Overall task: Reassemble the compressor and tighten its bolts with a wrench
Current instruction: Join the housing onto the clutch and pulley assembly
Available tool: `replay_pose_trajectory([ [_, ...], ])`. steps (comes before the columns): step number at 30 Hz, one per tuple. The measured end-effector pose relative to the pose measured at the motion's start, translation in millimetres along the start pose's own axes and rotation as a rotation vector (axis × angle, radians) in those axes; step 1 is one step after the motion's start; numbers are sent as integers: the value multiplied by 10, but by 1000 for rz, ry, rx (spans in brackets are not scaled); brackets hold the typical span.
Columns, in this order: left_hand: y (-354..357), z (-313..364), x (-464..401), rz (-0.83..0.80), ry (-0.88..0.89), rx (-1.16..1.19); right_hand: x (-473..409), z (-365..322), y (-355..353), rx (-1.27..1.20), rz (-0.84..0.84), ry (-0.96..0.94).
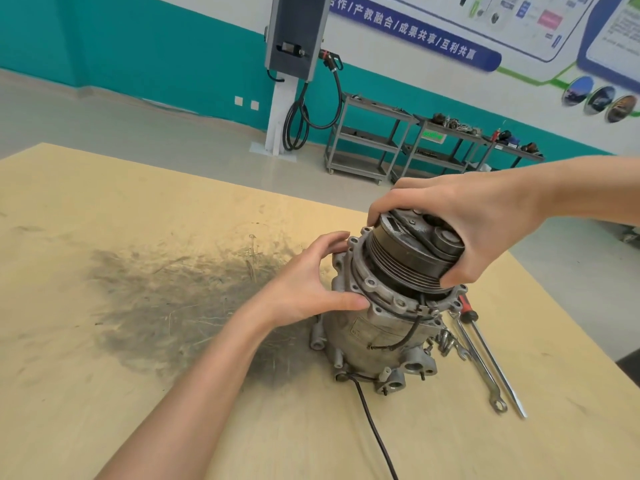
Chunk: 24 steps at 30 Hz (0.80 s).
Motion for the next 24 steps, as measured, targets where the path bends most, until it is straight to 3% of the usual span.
replay_pose_trajectory([
  [3,5,-6,-4,-1,3,6,52,16,-41,-74,-18,-34],
  [6,-11,-14,-8,4,0,-2,79,-58,-16,-191,-145,-113],
  [9,-16,1,-18,6,7,-23,106,-52,-58,-255,-131,-105],
  [24,-19,95,10,-3,41,-35,54,112,66,-329,-155,153],
])
Point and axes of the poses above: each hand's wrist, its own x-axis away from the middle knuckle, its own y-axis out of the palm, z = x × y, the point moved 10 cm from there along -x, towards the middle knuckle, and after that the axes turned 3 degrees about y, right-handed, at the moved point
